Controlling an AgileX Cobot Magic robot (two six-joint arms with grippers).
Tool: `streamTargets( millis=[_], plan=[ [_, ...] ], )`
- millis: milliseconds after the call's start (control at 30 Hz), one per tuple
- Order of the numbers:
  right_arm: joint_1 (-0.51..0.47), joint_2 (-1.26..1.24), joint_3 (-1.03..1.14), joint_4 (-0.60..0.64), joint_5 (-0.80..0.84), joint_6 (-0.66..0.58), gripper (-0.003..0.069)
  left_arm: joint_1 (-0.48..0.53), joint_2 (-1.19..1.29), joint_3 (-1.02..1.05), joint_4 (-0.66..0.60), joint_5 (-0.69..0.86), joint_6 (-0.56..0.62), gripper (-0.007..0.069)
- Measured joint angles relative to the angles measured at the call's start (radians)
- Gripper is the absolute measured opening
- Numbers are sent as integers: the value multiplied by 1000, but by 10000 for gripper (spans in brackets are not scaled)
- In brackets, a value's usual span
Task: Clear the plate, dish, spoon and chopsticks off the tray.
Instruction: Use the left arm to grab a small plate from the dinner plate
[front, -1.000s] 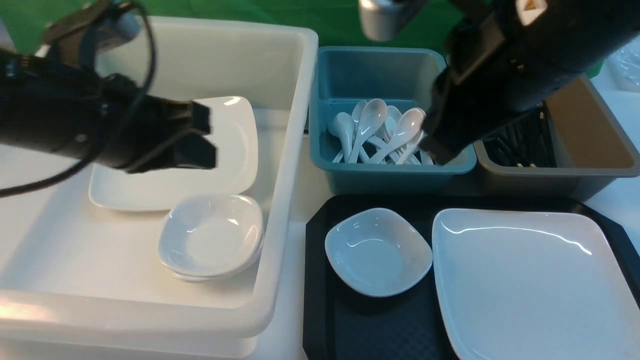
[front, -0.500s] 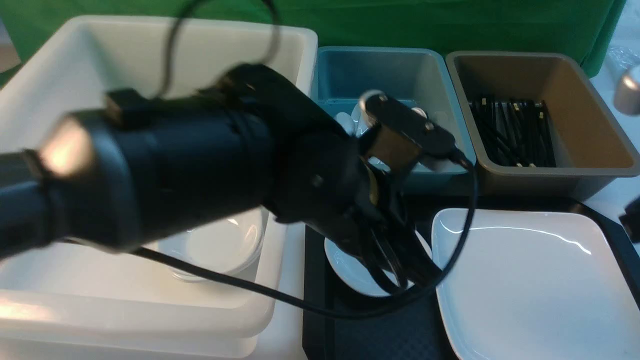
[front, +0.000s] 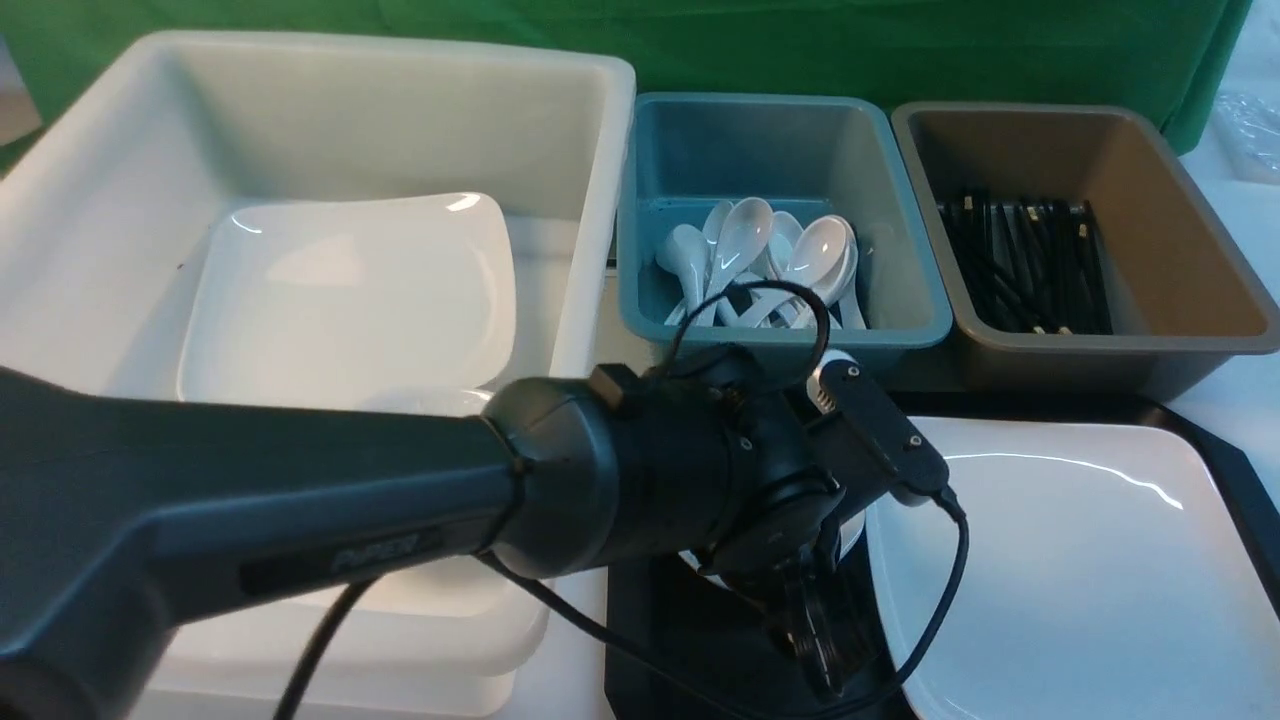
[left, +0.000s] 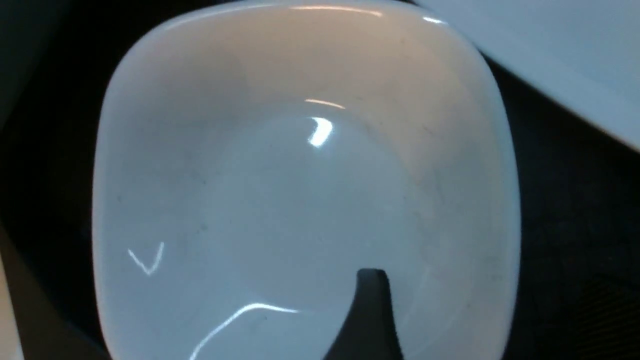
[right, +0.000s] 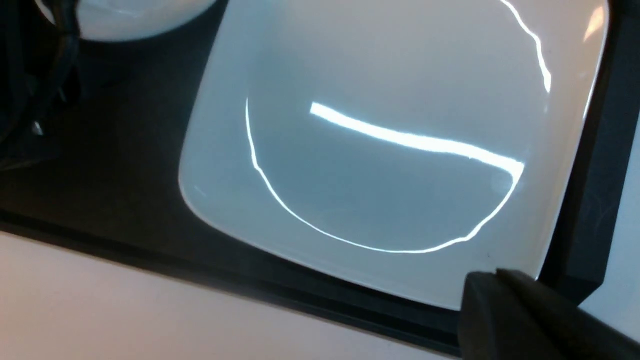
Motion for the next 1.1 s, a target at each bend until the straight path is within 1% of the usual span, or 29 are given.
streamTargets(
  millis=[133, 233, 300, 400, 467, 567, 600, 633, 667, 767, 867, 933, 1000, 1033, 1100],
  plan=[
    [-2, 0, 0, 37, -3, -9, 20, 0, 31, 0, 40, -37, -2, 506],
    [-1, 0, 0, 93, -4, -60, 20, 0, 41, 0, 70, -47, -6, 493],
    [-2, 0, 0, 198, -4, -160, 20, 0, 51, 0, 98, -53, -25, 458],
    [-2, 0, 0, 360, -5, -322, 20, 0, 57, 0, 115, -54, -29, 377],
    [-2, 0, 0, 458, -9, -395, 20, 0, 58, 0, 120, -54, -31, 309],
    [-2, 0, 0, 538, -29, -449, 20, 0, 58, 0, 127, -55, -33, 181],
    [-2, 0, 0, 544, -30, -451, 20, 0, 58, 0, 130, -56, -33, 165],
    [-2, 0, 0, 560, -38, -461, 20, 0, 57, -4, 147, -62, -29, 113],
    [-2, 0, 0, 563, -41, -467, 20, 0, 54, -7, 151, -62, -28, 103],
    [-2, 0, 0, 568, -45, -470, 20, -1, 47, -11, 154, -56, -27, 95],
    [-2, 0, 0, 569, -62, -467, 20, -9, 17, -13, 133, -14, -26, 90],
    [-2, 0, -1, 569, -84, -437, 20, -10, -13, -21, 114, 11, -28, 59],
    [-2, 0, -4, 569, -94, -414, 20, -10, -30, -25, 106, 20, -31, 46],
    [-2, 0, -13, 568, -112, -384, 20, -10, -64, -35, 84, 43, -37, 30],
    [-2, 0, -37, 562, -127, -360, 20, -10, -117, -46, 74, 72, -44, 27]
  ],
)
